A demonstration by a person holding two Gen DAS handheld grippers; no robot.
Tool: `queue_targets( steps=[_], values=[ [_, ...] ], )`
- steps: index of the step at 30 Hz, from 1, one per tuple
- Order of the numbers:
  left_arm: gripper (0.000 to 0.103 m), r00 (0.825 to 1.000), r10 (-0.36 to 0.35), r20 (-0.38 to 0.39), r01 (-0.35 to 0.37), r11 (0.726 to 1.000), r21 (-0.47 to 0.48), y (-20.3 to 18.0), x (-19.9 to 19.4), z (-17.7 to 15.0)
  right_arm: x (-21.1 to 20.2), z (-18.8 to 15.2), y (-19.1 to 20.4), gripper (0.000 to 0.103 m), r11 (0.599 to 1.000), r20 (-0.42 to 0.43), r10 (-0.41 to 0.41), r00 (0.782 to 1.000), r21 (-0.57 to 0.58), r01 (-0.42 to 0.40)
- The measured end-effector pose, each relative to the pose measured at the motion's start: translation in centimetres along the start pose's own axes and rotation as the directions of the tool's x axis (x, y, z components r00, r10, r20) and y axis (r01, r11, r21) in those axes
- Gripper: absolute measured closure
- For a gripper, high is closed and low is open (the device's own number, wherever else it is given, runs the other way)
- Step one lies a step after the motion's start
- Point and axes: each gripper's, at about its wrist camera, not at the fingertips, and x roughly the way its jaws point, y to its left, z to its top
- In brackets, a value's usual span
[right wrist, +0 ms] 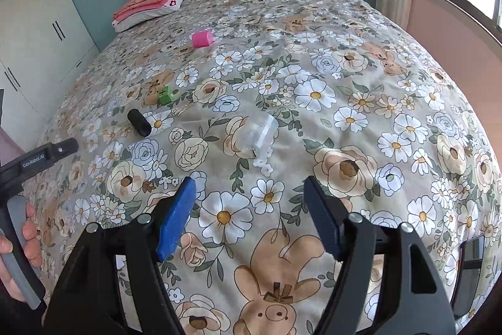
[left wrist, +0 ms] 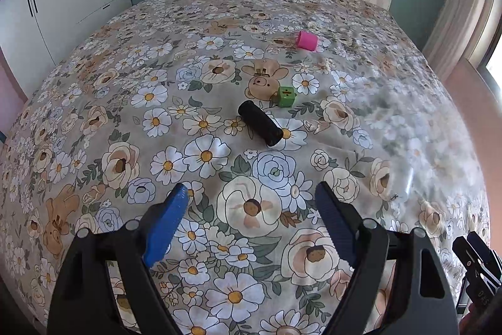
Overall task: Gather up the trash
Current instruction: 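Grasp the black foam cylinder with left tool while right tool grasps clear cup, then carry the black cylinder and clear cup with both tools to the wastebasket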
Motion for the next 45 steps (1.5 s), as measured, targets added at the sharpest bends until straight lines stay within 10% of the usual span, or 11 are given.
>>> queue_targets(
  steps=[11, 25, 30, 45],
  values=[
    [0.018, 0.996, 0.047, -0.071, -0.05, 0.998, -0.041, -0.9, 10.9, 5.6, 12.7, 5.0, -0.6, 0.032, 0.992, -0.125, -0.033, 0.992, 0.118, 0.048],
    [0.019, 0.982, 0.128, -0.135, -0.14, 0.987, -0.076, -1.5, 20.2, 7.7, 18.8, 5.5, -0.3, 0.032, 0.983, -0.173, -0.131, 0.976, 0.103, 0.15],
    [0.06, 0.985, 0.078, -0.154, -0.094, 0.991, -0.099, -1.6, 21.9, 7.3, 20.0, 5.0, 0.4, 0.049, 0.983, -0.168, -0.163, 0.972, 0.056, 0.175],
    [0.065, 0.995, 0.067, -0.071, -0.066, 0.998, 0.022, -1.3, 15.3, 5.7, 13.3, 5.8, 1.5, 0.055, 0.992, -0.099, -0.124, 0.987, 0.023, 0.126]
  ],
)
